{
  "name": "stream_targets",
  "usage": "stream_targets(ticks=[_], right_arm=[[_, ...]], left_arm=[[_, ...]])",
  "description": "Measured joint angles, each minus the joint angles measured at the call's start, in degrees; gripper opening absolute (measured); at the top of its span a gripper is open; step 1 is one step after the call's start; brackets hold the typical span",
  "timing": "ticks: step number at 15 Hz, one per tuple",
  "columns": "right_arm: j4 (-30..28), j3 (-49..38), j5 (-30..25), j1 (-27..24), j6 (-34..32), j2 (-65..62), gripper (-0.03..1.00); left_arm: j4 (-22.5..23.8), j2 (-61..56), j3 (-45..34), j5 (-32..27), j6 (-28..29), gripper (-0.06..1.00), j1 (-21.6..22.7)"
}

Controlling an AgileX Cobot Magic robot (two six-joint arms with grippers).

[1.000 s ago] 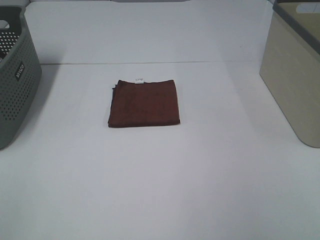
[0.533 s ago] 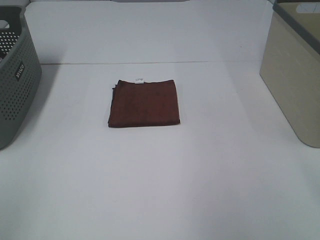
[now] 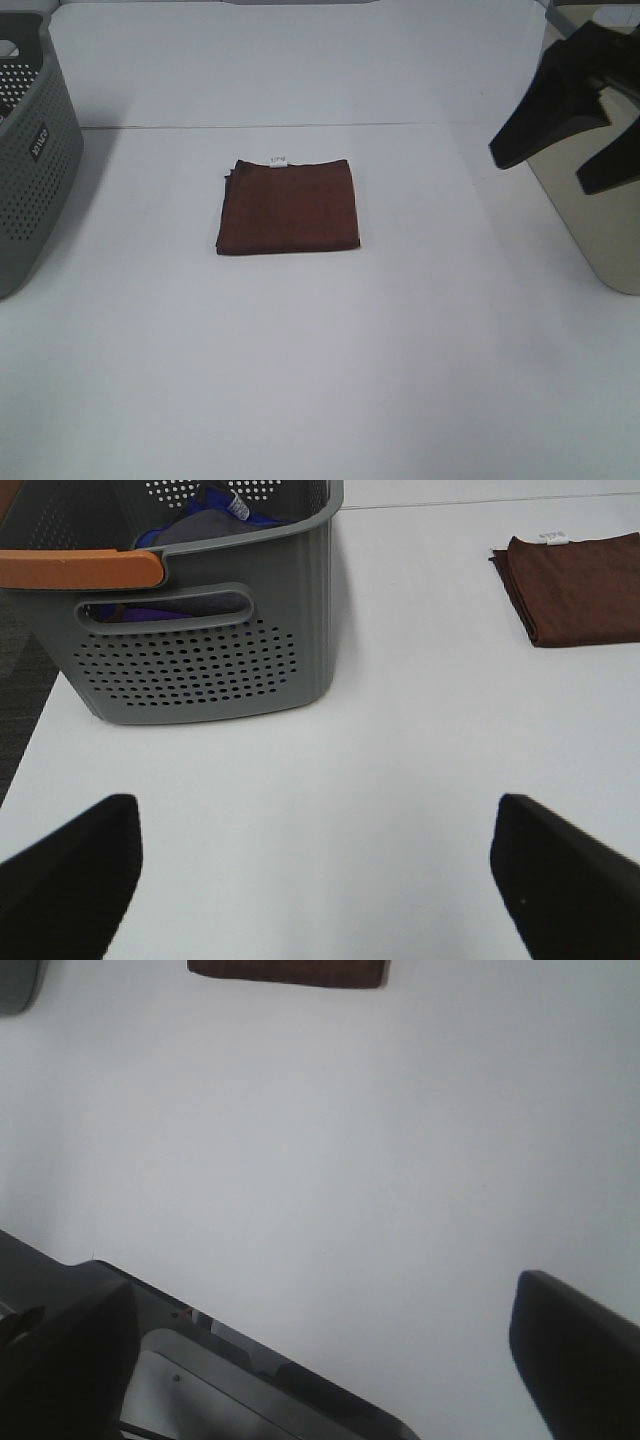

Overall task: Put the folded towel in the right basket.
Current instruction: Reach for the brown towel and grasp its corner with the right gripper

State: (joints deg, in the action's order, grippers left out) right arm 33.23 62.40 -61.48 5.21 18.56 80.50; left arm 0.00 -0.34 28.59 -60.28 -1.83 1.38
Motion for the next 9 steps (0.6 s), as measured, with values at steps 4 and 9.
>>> stream_targets(ticks=[4,9], right_arm=[[3.38,2.06,9.91,9.28,2.06,13.52,0.96],[5.33,15.58,10.03,9.57,4.41,31.11,0.93]], left_arm=[[0.0,0.0,0.0,0.0,0.0,0.88,0.0],[0.0,0.0,0.0,0.0,0.0,0.88,0.0]])
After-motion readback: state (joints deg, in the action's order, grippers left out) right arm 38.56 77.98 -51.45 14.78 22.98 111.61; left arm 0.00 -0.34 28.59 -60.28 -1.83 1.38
